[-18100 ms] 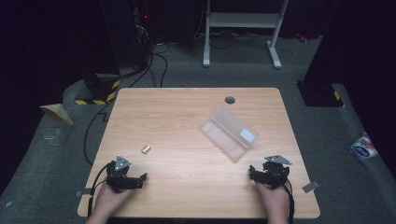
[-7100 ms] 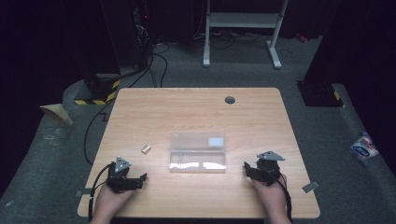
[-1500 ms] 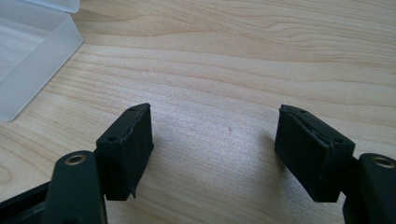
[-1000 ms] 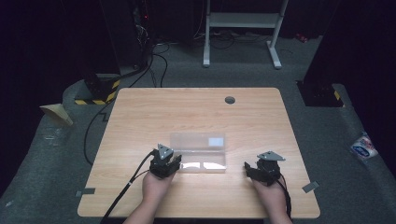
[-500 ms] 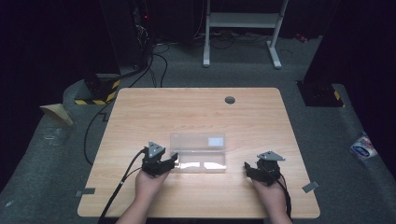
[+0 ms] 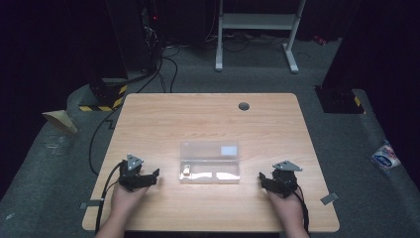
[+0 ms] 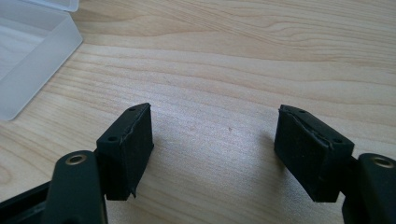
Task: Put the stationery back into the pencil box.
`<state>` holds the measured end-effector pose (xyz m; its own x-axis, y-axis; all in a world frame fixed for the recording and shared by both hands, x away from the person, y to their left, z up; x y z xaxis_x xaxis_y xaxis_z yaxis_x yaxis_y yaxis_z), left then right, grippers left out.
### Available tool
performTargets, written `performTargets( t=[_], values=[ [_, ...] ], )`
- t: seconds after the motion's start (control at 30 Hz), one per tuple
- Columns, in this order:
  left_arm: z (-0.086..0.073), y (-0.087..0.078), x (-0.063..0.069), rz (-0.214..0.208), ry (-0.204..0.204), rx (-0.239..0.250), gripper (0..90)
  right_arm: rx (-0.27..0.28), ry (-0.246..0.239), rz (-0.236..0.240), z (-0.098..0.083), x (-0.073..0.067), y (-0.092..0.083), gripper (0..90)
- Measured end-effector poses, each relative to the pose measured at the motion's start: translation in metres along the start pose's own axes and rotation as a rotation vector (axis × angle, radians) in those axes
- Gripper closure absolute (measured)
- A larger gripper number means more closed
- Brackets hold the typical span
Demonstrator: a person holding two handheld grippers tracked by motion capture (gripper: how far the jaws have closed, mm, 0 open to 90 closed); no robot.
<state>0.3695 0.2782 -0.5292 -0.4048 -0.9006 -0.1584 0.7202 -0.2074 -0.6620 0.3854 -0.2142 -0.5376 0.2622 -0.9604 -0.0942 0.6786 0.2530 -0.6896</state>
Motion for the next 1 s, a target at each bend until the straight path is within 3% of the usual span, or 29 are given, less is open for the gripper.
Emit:
performTargets(
  t=[0.13, 0.2, 0.23, 0.27, 0.7, 1.0],
  values=[
    [-0.019, -0.005, -0.02, -0.066, -0.047, -0.048, 4.9, -0.001, 0.005, -0.001, 0.0, 0.0, 0.0, 27.6],
    [-0.031, -0.007, -0.024, -0.044, -0.035, -0.057, 4.2, -0.001, 0.008, -0.002, 0.0, 0.0, 0.0, 27.5],
    [-0.033, -0.009, -0.023, -0.034, -0.049, -0.043, 4.2, -0.001, 0.008, -0.002, 0.0, 0.0, 0.0, 27.5],
    [-0.034, -0.011, -0.021, 0.014, -0.07, -0.028, 12.2, -0.001, 0.006, -0.003, -0.001, 0.0, -0.001, 27.4],
    [-0.033, -0.011, -0.018, -0.008, -0.044, -0.025, 14.7, 0.005, 0.039, -0.036, 0.001, 0.001, 0.001, 27.3],
    [-0.031, -0.008, -0.018, -0.023, -0.037, -0.024, 13.9, 0.011, 0.032, -0.048, 0.001, 0.0, 0.0, 28.8]
  ],
)
Point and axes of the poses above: each handheld gripper's, and its own axes: y roughly forward along the jaws, z roughly out of its top, x roughly to its right, the point moved 2 cm from there along y, roughly forward along the jaws, and after that the axes turned 9 degrees about y, right-handed, at the moved point
